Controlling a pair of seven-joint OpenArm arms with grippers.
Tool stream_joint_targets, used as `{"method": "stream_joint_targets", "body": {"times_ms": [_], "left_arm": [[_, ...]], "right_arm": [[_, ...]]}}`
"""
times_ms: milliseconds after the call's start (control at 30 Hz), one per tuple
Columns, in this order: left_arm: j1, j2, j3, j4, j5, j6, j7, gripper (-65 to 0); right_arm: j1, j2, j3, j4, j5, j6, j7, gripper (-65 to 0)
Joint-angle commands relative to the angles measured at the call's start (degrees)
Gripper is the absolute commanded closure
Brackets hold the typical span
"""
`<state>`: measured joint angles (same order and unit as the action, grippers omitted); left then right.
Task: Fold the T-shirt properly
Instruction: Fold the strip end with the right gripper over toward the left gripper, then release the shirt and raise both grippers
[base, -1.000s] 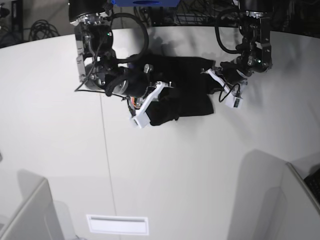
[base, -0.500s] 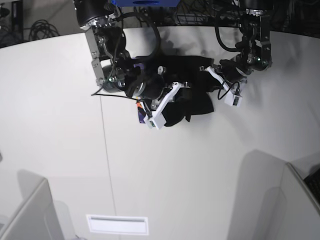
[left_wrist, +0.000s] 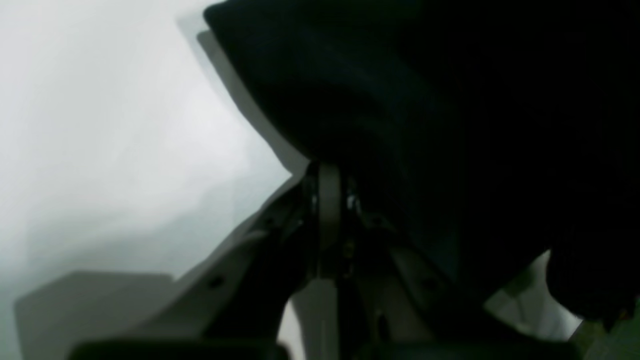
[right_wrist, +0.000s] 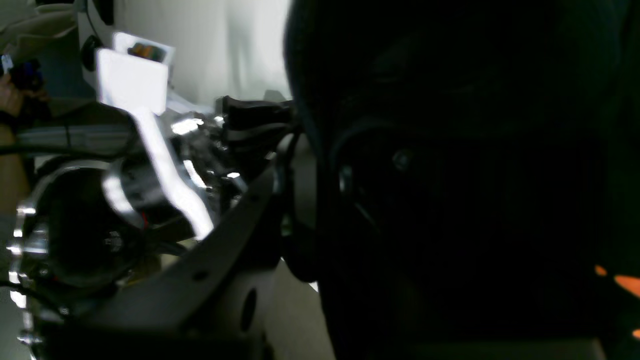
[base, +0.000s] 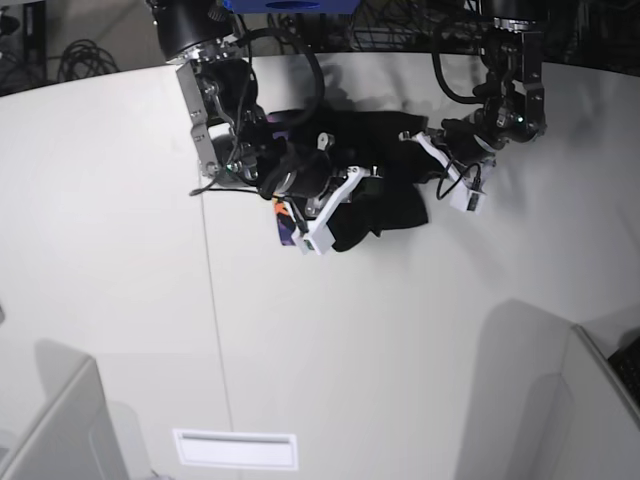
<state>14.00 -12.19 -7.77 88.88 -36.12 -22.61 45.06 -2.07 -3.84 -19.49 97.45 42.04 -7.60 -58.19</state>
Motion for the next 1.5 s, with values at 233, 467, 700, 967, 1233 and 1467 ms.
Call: {"method": "stream_joint_targets", "body": {"times_ms": [233, 467, 700, 967, 1233, 1467], "left_arm": [[7.3, -4.0, -8.8, 10.3, 2.8, 3.1, 4.0, 0.0], [13.9, -5.4, -22.0, 16.7, 2.8, 3.0, 10.1, 0.0], [15.3, -6.6, -26.5, 16.4, 2.8, 2.9, 10.2, 0.0], [15.1, -6.6, -26.6, 16.4, 2.8, 2.9, 10.2, 0.0], [15.1, -7.5, -26.8, 16.2, 3.1, 2.9, 9.9, 0.0], [15.5, -7.6, -26.8, 16.2, 2.8, 0.8, 9.8, 0.0]], "right_arm": [[1.1, -0.6, 0.1, -1.8, 1.1, 0.7, 0.5, 0.0], [1.1, -1.0, 0.1, -1.4, 1.1, 0.7, 0.6, -18.2], [1.5, -2.2, -2.6, -1.3, 0.7, 0.4, 0.6, -33.0], [6.9, -2.7, -13.1, -1.8, 0.7, 0.3, 0.6, -33.5], [11.4, -2.8, -23.6, 5.2, 0.6, 0.3, 0.0, -33.2], [10.0, 7.9, -16.8, 14.2, 0.6, -7.4, 0.4, 0.0]]}}
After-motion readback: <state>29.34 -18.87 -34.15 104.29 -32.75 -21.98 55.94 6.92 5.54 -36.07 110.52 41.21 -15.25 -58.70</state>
